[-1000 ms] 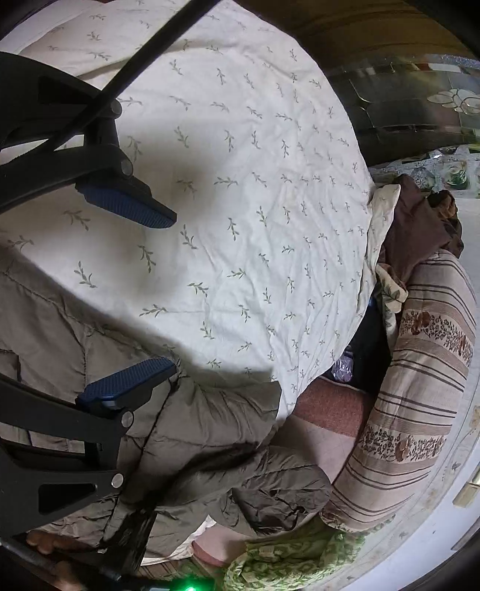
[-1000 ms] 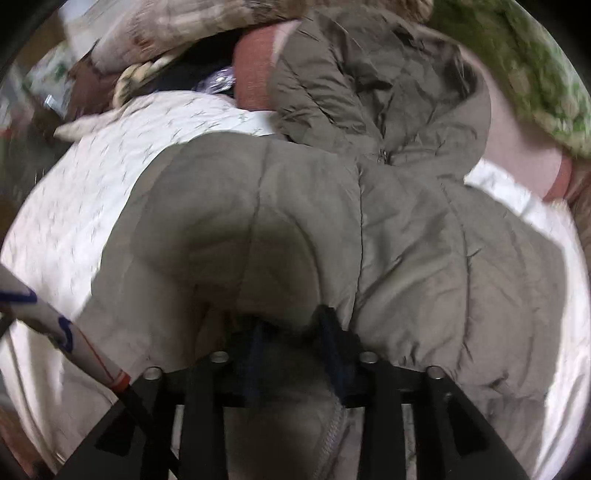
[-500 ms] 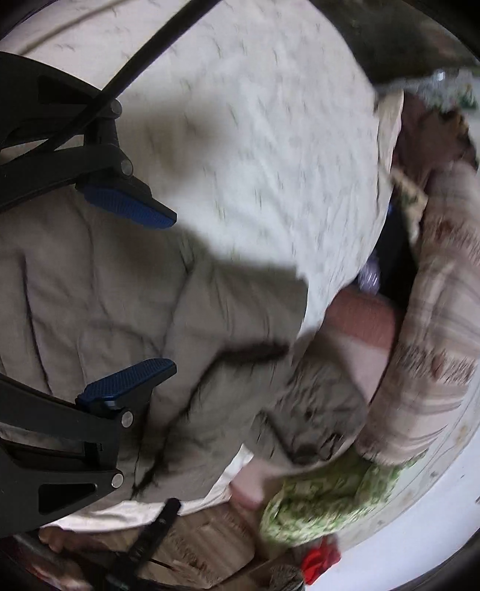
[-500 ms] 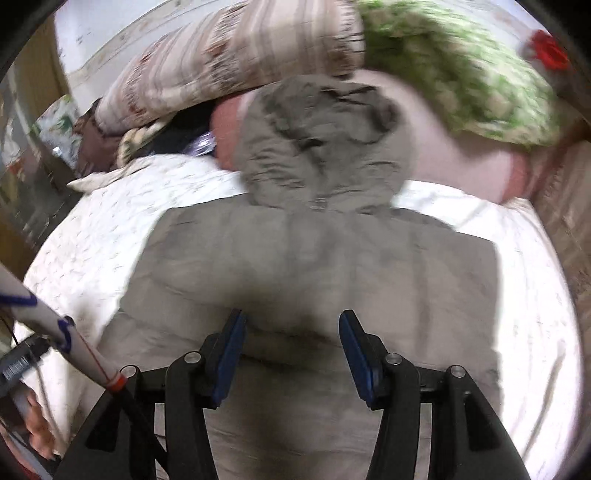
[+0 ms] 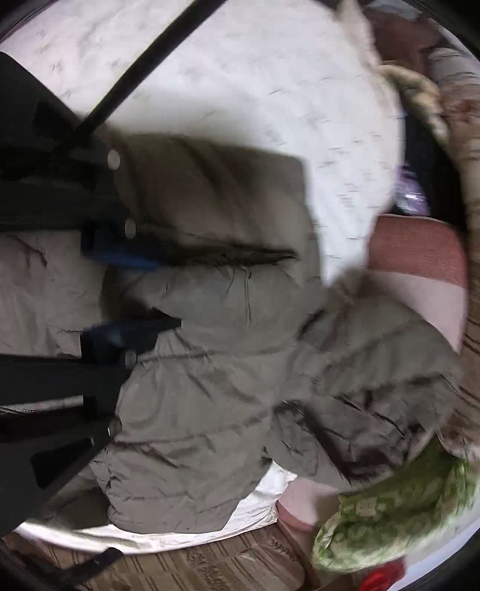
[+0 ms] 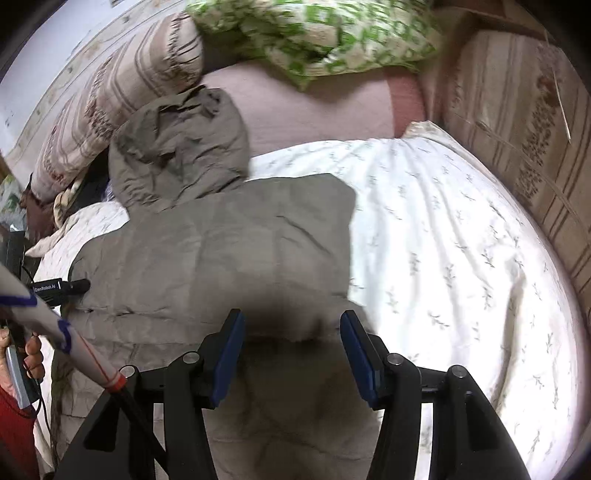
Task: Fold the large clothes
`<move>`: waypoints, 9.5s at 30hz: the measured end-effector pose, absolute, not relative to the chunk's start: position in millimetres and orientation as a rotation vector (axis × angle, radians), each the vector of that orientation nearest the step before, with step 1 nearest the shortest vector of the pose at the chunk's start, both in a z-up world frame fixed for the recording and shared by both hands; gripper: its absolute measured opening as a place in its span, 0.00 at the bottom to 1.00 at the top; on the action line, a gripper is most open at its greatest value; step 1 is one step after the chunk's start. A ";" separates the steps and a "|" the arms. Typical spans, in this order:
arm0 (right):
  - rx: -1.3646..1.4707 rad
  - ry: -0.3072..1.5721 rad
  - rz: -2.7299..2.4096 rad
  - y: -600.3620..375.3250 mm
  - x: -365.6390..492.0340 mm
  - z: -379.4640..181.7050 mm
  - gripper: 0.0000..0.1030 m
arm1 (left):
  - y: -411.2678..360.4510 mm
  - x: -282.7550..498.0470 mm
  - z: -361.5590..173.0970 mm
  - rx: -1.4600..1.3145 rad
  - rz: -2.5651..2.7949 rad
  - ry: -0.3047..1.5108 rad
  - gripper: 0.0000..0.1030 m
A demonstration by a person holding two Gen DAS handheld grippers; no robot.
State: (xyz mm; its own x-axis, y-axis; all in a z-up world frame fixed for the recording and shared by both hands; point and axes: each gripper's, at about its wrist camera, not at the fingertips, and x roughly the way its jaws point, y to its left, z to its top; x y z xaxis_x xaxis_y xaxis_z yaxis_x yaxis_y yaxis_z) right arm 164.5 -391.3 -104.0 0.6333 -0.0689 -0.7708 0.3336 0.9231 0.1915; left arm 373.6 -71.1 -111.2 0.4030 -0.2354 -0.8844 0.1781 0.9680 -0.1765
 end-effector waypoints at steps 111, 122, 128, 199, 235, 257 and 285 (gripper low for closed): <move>0.166 0.837 -0.313 -256.5 287.7 -44.8 0.49 | 76.2 267.6 -130.0 -0.139 0.061 1.021 0.57; 0.140 1.119 -0.218 -238.3 278.1 -146.1 0.49 | 81.1 271.1 -130.1 -0.154 0.059 1.035 0.57; 0.221 0.872 -0.230 -237.4 262.7 -67.7 0.49 | 84.0 269.0 -127.0 -0.168 0.067 1.029 0.57; 0.879 0.943 -0.079 -439.2 -6.2 -179.0 0.67 | 148.7 152.2 -166.3 -0.509 -0.345 1.262 0.58; 0.901 0.995 0.123 -359.4 -103.3 -183.4 0.43 | 117.4 40.1 -162.4 -0.441 -0.427 1.231 0.51; 0.815 0.928 0.082 -357.5 -125.5 -150.1 0.17 | 112.1 14.8 -101.3 -0.416 -0.359 1.151 0.16; 0.649 0.738 0.081 -395.6 70.5 12.0 0.17 | 33.5 265.5 14.6 -0.266 -0.160 0.997 0.17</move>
